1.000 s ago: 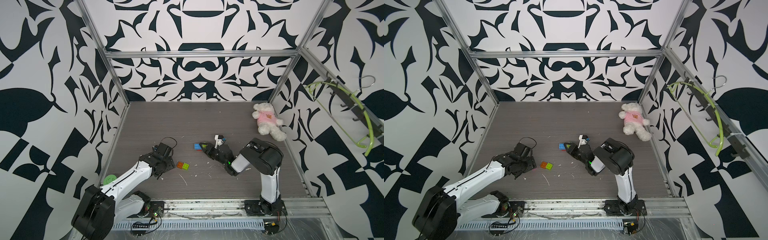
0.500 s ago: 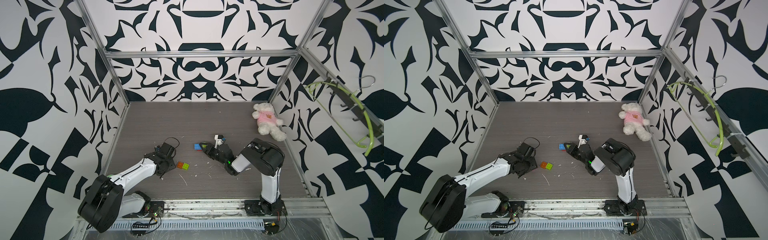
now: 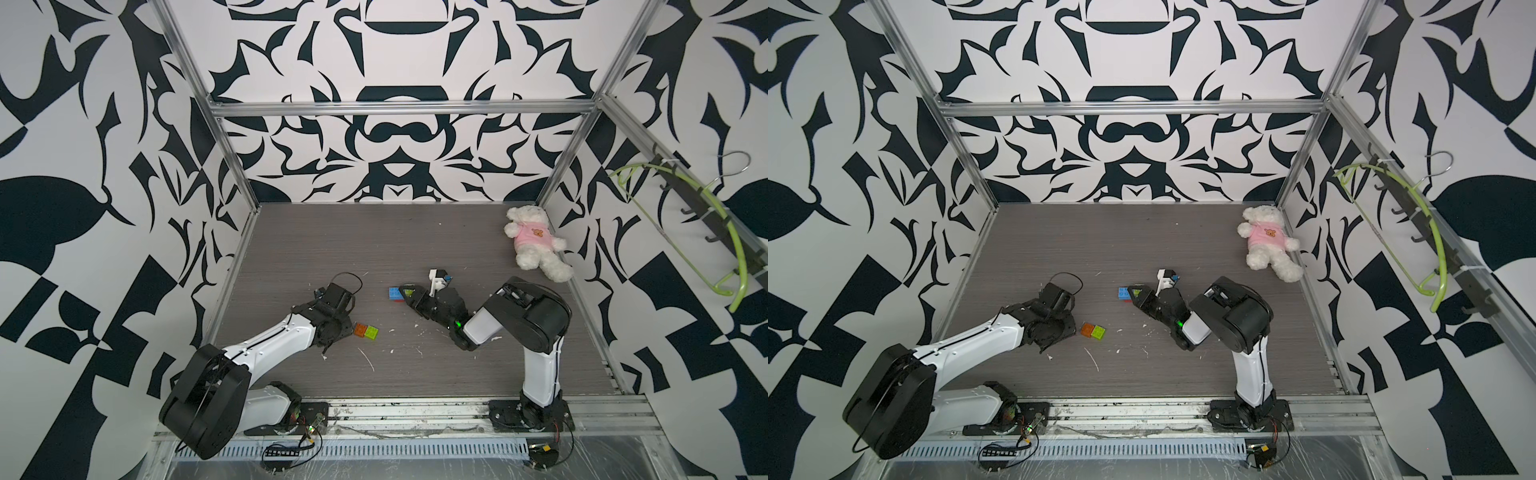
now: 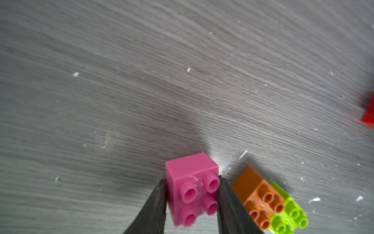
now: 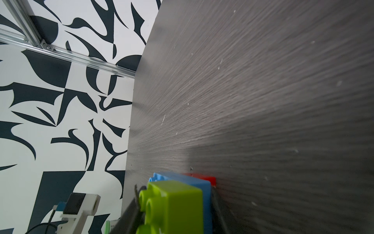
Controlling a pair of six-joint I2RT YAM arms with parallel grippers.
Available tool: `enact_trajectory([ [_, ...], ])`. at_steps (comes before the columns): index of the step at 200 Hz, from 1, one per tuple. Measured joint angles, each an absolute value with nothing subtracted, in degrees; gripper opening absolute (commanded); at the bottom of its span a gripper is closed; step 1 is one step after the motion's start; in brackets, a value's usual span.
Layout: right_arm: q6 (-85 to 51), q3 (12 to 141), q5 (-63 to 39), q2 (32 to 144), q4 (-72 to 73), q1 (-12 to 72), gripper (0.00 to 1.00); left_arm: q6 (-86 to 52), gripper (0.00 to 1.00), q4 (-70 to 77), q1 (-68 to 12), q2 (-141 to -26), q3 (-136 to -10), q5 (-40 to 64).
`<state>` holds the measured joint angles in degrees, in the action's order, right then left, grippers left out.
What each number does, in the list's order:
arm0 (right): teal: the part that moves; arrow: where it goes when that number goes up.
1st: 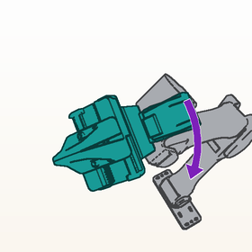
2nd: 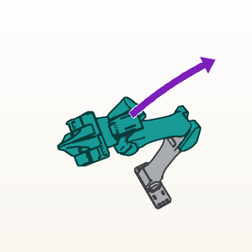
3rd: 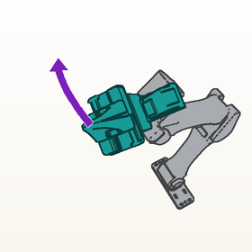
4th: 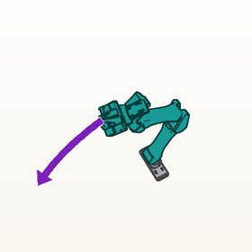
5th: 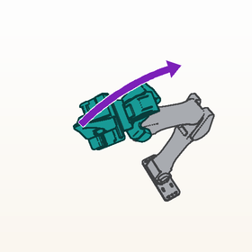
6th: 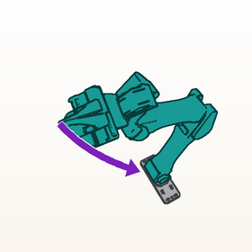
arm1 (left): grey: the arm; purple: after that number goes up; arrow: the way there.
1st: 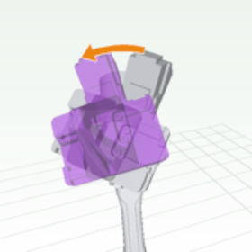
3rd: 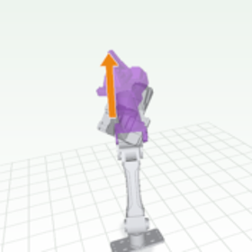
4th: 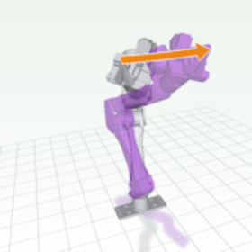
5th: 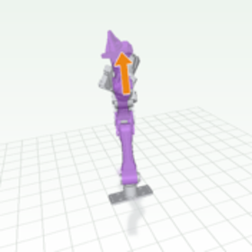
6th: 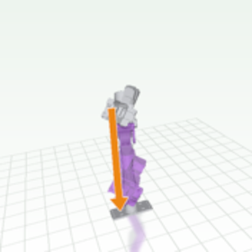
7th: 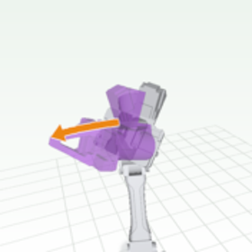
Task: Assemble the letter v with lego
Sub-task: Pick up the lego brick from the center of the board.
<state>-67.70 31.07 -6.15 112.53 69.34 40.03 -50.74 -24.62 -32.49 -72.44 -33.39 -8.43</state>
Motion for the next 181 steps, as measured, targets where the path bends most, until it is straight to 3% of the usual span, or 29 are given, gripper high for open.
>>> enact_trajectory([
  [29, -67.61, 31.07, -6.13, 112.53, 69.25, 39.92, 0.05, -47.90, 0.76, -24.93, -32.49, -75.31, -36.23, -8.34],
  [36, -67.53, 31.07, -6.15, 112.53, 69.25, 39.92, 0.05, -47.44, 0.77, -25.26, -32.51, -75.94, -37.08, -8.62],
  [58, -67.42, 31.07, -6.15, 112.53, 69.25, 39.86, 0.05, -45.98, 0.62, -25.98, -32.49, -77.25, -39.13, -9.10],
  [82, -67.31, 31.07, -6.15, 112.53, 69.23, 39.83, 0.05, -45.30, 0.52, -26.52, -32.49, -77.38, -40.12, -9.21],
  [129, -67.26, 31.05, -6.15, 112.53, 69.23, 39.81, 0.05, -40.05, 0.53, -28.42, -32.49, -80.42, -42.22, -8.75],
  [156, -67.24, 30.89, -6.15, 112.18, 68.93, 39.70, 0.05, -37.34, 0.46, -29.21, -32.49, -81.47, -42.37, -8.08],
  [181, -67.24, 30.65, -6.13, 111.70, 68.34, 39.70, 0.05, -35.83, 0.45, -29.89, -32.49, -82.43, -42.87, -7.97],
])
